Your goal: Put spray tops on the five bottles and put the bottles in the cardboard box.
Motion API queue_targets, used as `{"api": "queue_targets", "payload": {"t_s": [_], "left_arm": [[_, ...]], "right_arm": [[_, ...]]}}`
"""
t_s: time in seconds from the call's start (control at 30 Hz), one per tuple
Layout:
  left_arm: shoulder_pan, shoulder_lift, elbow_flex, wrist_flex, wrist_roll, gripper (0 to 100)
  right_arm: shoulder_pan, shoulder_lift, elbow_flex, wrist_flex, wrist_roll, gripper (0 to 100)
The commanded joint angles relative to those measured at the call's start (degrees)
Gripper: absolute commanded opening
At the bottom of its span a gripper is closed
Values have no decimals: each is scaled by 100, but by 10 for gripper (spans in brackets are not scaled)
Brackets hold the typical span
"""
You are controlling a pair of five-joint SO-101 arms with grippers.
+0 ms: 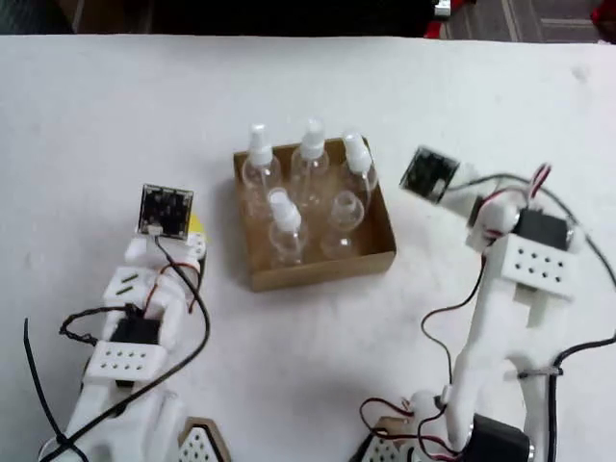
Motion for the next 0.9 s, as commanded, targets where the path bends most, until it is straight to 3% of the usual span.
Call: {"api": "queue_targets", "payload": {"t_s": [0.0, 0.2, 0.43, 0.7, 0.87], "left_arm": [[101, -31, -53, -185, -62, 35], [409, -40, -26, -185, -492, 35], [453, -40, -18, -176, -536, 35], [453, -40, -18, -176, -545, 35], [453, -40, -18, -176, -554, 35]], "right_arm": [[-180, -171, -1644, 1086, -448, 16], [-901, -171, -3851, 2026, -2708, 16], [-2229, -163, -5336, 2448, -4598, 15], [-2791, 66, -4976, 1015, -7314, 15], [-3292, 251, -4325, 321, -7560, 16]]}}
